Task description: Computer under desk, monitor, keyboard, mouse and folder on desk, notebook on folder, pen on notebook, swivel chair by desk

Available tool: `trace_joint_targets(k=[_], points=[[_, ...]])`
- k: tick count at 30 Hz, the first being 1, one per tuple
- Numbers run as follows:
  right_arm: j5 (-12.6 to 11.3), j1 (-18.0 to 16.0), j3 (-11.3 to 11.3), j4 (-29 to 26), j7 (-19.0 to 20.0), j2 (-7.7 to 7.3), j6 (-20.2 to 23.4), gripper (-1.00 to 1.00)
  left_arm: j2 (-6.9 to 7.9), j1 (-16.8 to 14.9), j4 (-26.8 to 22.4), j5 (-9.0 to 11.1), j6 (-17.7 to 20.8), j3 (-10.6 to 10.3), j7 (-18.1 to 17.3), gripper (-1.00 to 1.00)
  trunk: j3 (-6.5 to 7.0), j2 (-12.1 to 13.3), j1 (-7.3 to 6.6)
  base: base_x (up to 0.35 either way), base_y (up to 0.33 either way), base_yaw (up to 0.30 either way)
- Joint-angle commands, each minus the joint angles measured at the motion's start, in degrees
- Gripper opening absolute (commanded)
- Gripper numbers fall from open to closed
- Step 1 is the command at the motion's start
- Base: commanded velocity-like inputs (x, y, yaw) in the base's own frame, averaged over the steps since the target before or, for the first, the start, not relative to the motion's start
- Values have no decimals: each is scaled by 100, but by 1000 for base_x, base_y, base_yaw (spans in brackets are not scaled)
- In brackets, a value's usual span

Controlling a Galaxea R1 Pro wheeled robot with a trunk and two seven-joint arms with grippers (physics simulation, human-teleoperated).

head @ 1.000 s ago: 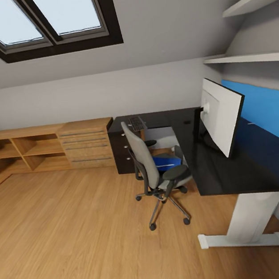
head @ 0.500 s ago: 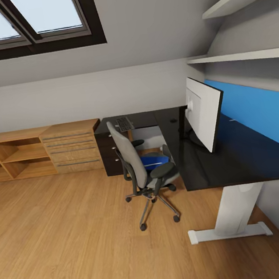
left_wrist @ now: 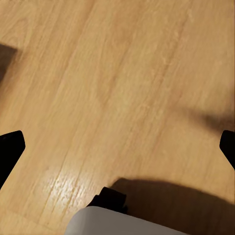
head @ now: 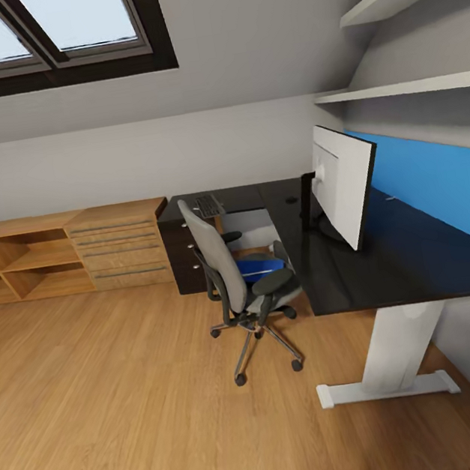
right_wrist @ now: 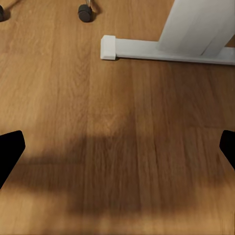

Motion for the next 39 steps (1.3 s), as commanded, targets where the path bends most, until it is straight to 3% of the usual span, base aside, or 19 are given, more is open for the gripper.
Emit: trace_joint_targets(k=[1,10,25,39], points=[[7,-3,38,5,-47,-2,-8,100,-3,0,0,47,-16,6,-18,100,-23,-44,22,0,0,0],[7,-3,41,-1,-47,-2,-8,100,2,0,9,45,25,4,-23,100,-185,-405,220,0,68,0],[15,-3,41,3,-42,-2,-8,100,8,0,8,50,18,4,-34,100,-454,-1006,549,0,309,-45],[26,-3,41,5,-40,-2,-16,100,-3,0,-18,46,-37,-5,-44,100,-705,-1568,857,0,31,-66]])
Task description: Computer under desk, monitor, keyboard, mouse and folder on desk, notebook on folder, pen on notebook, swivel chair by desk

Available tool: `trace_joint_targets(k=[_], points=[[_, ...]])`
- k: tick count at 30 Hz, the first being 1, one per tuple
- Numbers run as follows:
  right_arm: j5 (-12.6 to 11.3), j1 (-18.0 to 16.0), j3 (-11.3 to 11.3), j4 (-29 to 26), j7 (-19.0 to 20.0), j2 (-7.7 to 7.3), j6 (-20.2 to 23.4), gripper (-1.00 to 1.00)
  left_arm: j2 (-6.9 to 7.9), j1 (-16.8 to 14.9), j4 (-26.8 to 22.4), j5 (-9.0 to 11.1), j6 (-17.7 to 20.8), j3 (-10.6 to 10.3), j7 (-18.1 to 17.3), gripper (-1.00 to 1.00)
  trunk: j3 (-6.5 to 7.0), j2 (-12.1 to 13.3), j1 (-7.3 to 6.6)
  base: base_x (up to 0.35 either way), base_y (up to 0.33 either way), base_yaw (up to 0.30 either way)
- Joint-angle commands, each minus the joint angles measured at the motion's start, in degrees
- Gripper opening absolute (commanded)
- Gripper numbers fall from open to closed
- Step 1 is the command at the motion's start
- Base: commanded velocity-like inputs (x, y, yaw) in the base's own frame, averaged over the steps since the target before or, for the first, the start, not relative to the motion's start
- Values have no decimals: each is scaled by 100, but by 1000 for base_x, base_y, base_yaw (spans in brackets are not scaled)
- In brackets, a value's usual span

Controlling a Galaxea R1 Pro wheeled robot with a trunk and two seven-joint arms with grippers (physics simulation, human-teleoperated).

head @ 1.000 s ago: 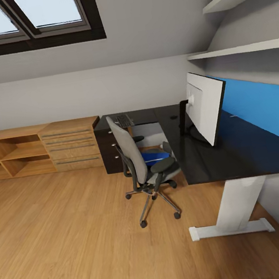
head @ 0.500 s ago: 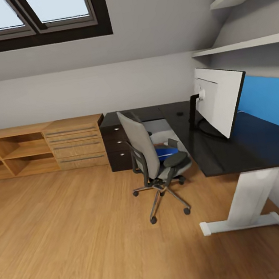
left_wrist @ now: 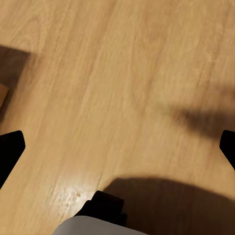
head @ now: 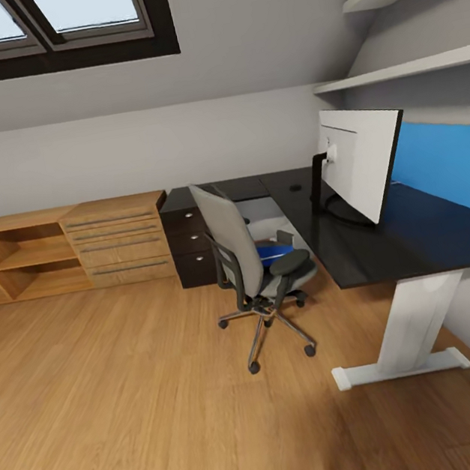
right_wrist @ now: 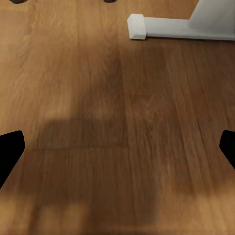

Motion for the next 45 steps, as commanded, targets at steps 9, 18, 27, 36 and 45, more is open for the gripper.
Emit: trace_joint_targets(k=[9,18,27,36,45], points=[[20,-3,43,110,-47,-10,-9,100,2,0,-262,48,-23,26,-21,100,-167,-364,198,0,0,0],[16,-3,39,109,-49,-6,-41,100,4,0,-287,51,-23,27,-26,100,-328,-725,395,0,0,0],[15,-3,37,17,-55,-5,-53,100,-17,0,-791,62,46,25,-35,100,-490,-1086,593,0,0,0],[-6,-544,25,-1049,-181,-7,846,100,-343,0,-3543,28,2218,-209,340,100,-651,-1447,791,0,0,0],[-53,-2621,-11,-521,-297,-4,2274,100,-423,-10,-5809,233,4342,-641,524,100,-813,-1808,988,0,0,0]])
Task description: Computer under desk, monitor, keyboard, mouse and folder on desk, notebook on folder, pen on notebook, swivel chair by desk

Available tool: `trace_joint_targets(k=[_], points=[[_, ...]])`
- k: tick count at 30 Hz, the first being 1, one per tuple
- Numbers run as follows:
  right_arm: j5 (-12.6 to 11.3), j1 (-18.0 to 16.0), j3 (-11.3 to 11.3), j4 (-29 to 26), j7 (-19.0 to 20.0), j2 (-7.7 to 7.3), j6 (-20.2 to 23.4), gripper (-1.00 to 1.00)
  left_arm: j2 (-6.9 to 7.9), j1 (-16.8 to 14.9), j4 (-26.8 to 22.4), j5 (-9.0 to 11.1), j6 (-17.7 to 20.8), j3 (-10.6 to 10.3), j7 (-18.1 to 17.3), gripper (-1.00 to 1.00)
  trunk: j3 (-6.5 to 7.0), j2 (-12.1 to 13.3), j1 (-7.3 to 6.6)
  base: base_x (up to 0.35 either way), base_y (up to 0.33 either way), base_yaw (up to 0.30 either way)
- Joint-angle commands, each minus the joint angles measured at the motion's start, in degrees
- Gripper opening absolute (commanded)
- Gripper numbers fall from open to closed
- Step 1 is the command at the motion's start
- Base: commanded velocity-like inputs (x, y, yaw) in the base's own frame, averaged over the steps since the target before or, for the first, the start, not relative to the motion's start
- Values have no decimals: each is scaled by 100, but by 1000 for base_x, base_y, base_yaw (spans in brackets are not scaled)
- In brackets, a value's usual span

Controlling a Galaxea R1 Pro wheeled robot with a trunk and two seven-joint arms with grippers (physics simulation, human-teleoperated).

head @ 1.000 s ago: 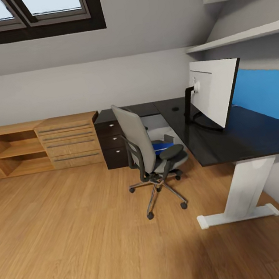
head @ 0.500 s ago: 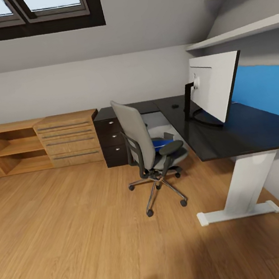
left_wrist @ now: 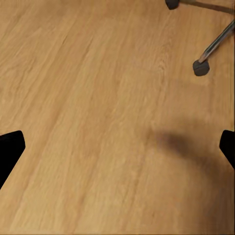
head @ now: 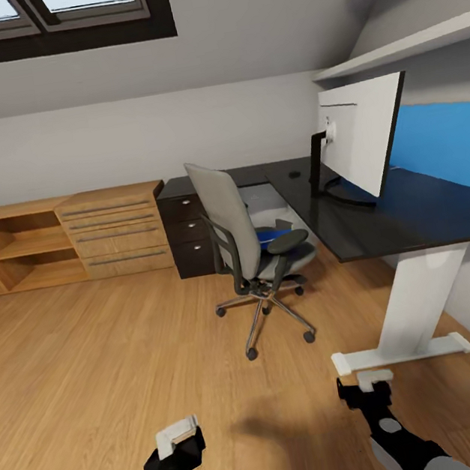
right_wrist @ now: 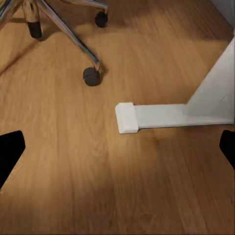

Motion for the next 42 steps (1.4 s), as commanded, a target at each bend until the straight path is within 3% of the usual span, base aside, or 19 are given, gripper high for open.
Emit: trace_joint_targets(k=[1,5,7,10,13,16,18,20,24,28,36,38,42], points=[[-5,-291,27,101,-46,1,87,100,0,-33,-264,235,258,-36,43,100,-24,-44,22,0,0,0],[-81,-906,20,247,-57,-5,380,100,0,-232,-869,836,924,-75,39,100,-96,-204,110,0,0,0],[-191,-1041,14,270,-57,-10,434,100,0,-265,-974,1006,1105,-73,35,100,-132,-284,154,0,0,0],[-650,-1220,9,308,-50,-14,500,100,48,-308,-1089,1287,1398,-97,29,100,-185,-405,220,0,0,0],[-962,-1280,33,425,-46,-2,496,100,218,-320,-1145,1376,1502,-221,27,100,-239,-525,286,0,0,0],[-1107,-1302,40,508,-44,0,491,100,446,-327,-1251,1413,1544,-316,17,100,-293,-645,351,0,0,0],[-1133,-1305,34,517,-44,-1,493,100,489,-327,-1266,1430,1554,-364,9,100,-329,-725,395,0,0,0],[-1189,-1308,9,516,-50,-2,481,100,558,-328,-1292,1632,1600,-697,-192,100,-365,-806,439,0,0,0],[-1244,-1304,11,462,-55,-2,401,100,574,-332,-1296,1715,1602,-894,-277,100,-437,-966,527,0,0,0],[-1240,-1301,16,404,-34,-2,235,100,582,-333,-1294,1724,1591,-1049,-282,100,-437,-966,527,0,0,0],[-1227,-1299,34,391,-30,7,116,100,590,-333,-1269,1721,1606,-1080,-273,100,-437,-966,527,1,0,0],[-1212,-1296,31,395,-44,181,-47,100,604,-334,-1223,1715,1613,-1081,-273,100,-437,-966,527,220,0,0],[-1201,-1293,29,415,-43,266,-90,100,635,-334,-1215,1715,1614,-1084,-273,100,-437,-966,527,290,0,0]])
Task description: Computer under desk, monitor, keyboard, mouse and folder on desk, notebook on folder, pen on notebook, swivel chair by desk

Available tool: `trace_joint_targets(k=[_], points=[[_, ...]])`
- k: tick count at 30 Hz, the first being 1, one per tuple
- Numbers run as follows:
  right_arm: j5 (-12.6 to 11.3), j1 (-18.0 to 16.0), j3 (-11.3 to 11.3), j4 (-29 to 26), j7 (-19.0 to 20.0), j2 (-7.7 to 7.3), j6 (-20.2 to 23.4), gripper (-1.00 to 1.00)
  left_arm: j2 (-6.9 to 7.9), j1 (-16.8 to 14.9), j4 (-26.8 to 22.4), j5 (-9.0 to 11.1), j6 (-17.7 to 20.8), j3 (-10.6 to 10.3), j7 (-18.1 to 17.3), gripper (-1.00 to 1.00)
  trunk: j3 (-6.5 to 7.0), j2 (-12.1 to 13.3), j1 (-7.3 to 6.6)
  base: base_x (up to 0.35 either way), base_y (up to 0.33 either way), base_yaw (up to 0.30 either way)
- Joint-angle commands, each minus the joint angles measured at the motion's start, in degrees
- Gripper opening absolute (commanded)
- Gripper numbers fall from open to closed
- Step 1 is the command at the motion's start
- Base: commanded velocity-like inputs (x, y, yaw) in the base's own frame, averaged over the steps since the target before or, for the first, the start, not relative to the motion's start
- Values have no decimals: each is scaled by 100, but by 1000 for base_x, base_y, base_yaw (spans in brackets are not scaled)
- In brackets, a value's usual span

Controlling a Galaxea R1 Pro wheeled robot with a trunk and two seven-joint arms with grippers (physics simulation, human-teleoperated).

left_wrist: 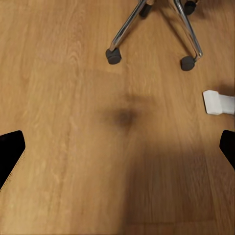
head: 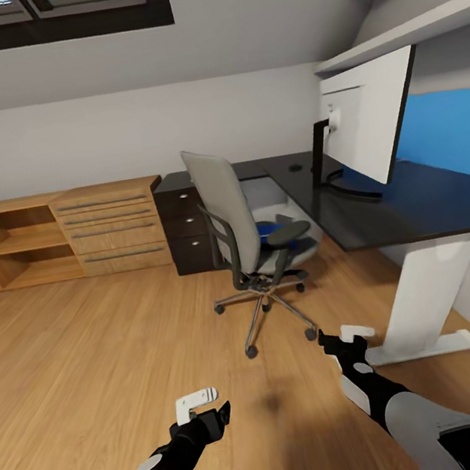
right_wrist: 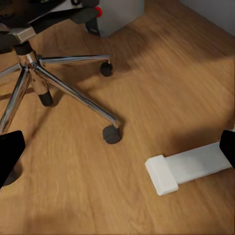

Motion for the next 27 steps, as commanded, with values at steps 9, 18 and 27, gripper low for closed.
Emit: trace_joint_targets(k=[9,18,27], points=[[-77,-3,29,15,-19,27,-34,100,20,-3,0,52,9,0,71,100,-8,-2,2,319,0,0],[-62,6,25,33,-11,23,-364,100,23,-3,3,52,8,30,85,100,-8,-2,2,321,0,0],[-158,6,-89,33,-42,-7,-364,100,29,-3,-5,83,5,455,90,100,-8,-2,2,303,0,0]])
